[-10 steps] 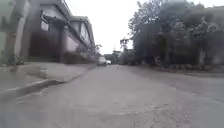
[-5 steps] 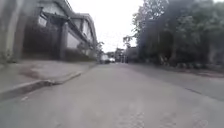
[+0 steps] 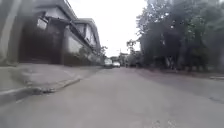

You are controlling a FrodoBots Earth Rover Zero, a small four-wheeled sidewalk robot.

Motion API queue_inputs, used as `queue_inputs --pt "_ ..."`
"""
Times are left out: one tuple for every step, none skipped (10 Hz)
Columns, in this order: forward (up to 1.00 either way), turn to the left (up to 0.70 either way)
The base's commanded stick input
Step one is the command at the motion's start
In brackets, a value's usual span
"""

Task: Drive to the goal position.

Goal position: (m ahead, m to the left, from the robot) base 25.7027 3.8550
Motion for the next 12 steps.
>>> queue_inputs --pt "1.00 0.00" --pt "1.00 0.00" --pt "1.00 0.00" --pt "1.00 0.00" --pt "1.00 0.00" --pt "1.00 0.00" --pt "1.00 0.00" --pt "1.00 0.00" --pt "1.00 0.00" --pt "1.00 0.00" --pt "1.00 0.00" --pt "1.00 0.00"
